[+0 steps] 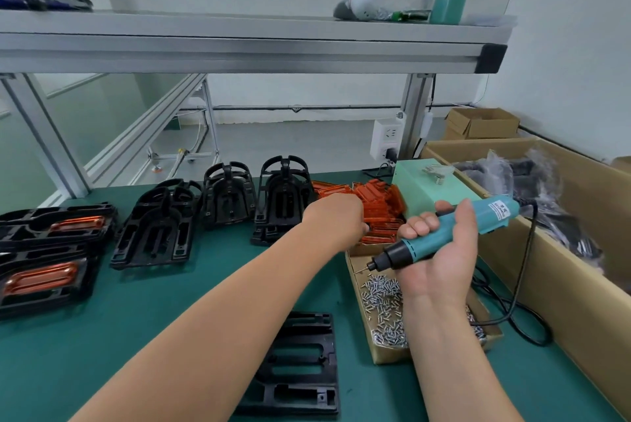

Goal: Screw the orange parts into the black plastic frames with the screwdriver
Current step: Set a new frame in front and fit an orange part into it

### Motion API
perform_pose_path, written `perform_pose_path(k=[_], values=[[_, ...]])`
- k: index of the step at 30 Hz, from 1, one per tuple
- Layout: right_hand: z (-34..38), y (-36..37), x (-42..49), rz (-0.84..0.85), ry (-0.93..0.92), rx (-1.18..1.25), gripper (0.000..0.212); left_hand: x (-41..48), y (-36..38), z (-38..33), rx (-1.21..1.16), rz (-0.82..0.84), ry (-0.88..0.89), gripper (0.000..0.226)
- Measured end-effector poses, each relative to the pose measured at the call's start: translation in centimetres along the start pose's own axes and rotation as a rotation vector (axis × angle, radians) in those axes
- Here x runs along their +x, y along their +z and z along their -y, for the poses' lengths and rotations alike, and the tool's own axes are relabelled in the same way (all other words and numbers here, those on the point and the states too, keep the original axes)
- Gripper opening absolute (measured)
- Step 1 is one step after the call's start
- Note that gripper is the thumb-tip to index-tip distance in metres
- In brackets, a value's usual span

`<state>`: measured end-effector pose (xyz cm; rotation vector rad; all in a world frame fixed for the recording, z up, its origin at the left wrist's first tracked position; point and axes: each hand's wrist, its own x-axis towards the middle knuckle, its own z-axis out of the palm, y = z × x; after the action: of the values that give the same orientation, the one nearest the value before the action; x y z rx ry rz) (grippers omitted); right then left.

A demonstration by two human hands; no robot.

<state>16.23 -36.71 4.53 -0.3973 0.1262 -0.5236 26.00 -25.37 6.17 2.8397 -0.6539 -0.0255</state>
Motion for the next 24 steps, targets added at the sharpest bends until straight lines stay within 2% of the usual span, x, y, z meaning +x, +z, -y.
perform_pose_path(k=[4,11,14,19,21,24], values=[[0.1,-0.1,0.0,-0.004,0.003,0.004,0.029,1.5,0.5,-0.8,0.015,0.069,-0.014,0.033],[0.3,0.0,0.1,-0.005,-0.004,0.01,0.028,1.9,1.4,-0.9,-0.01,0.076,-0.034,0.025],[0.4,-0.1,0.1,-0.008,-0.009,0.015,0.029,1.6,1.2,-0.8,-0.059,0.026,-0.014,0.014],[0.4,-0.1,0.1,-0.006,-0.014,0.016,0.028,-0.4,-0.2,0.7,-0.221,-0.132,-0.019,0.012],[0.5,-0.1,0.1,0.0,-0.015,0.02,0.028,-1.9,-0.9,1.7,-0.323,-0.152,-0.019,0.002],[0.4,-0.1,0.0,0.007,-0.008,0.01,0.028,-4.9,-1.2,3.6,-0.454,-0.15,-0.038,0.004]])
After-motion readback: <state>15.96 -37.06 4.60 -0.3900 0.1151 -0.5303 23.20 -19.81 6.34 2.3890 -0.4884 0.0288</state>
